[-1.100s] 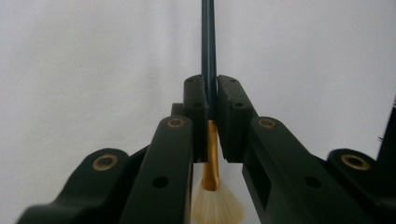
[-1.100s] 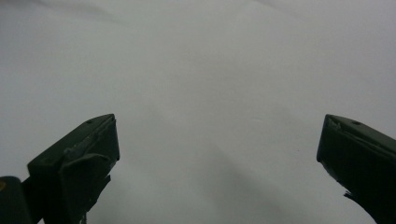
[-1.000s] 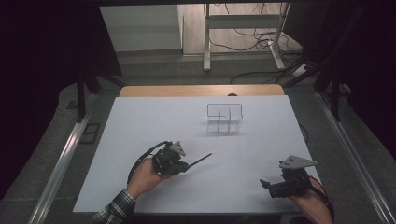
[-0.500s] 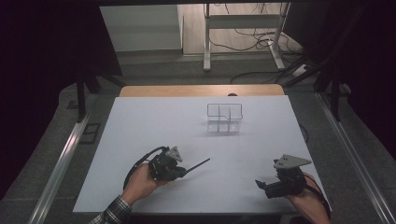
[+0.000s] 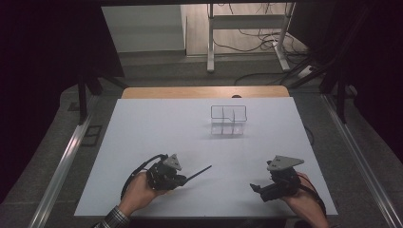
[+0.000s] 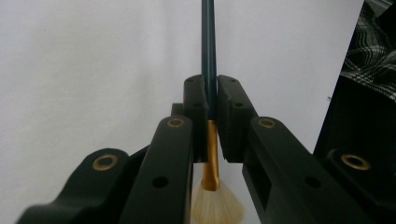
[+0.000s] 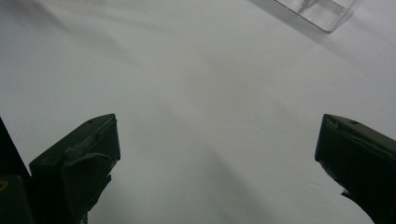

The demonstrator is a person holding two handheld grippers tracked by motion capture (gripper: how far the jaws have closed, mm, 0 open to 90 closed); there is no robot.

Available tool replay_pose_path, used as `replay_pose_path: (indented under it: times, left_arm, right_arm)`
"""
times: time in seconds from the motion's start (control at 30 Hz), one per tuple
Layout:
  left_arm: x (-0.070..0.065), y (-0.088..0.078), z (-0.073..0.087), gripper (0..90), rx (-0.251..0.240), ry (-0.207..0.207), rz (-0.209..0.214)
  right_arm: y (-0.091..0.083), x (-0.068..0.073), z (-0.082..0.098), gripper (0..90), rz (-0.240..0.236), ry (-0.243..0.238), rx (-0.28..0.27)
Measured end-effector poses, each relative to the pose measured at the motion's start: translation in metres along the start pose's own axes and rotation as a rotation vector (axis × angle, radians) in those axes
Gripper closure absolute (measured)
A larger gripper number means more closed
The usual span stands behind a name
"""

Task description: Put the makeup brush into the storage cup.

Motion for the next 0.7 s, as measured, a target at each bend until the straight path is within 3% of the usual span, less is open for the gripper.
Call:
replay_pose_path:
  times: [0.53,0.7]
  left_arm:
    - [-0.003,0.003,-0.009,83.3,0.016,0.036,0.022]
    - [-0.004,0.006,-0.014,83.3,0.017,0.048,0.027]
  right_arm:
    - [0.021,0.019,-0.023,0.2,-0.044,-0.023,0.026]
    - [0.033,0.029,-0.035,0.0,-0.066,-0.060,0.042]
Point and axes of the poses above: each handheld gripper's, and its own axes: y roughly forward along the jaws, z roughly out of its underside, x roughly to its left, the point moved 4 cm from there along y, roughly forward along the jaws, and after that the axes turned 4 degrees about y, right-handed, at the moved point
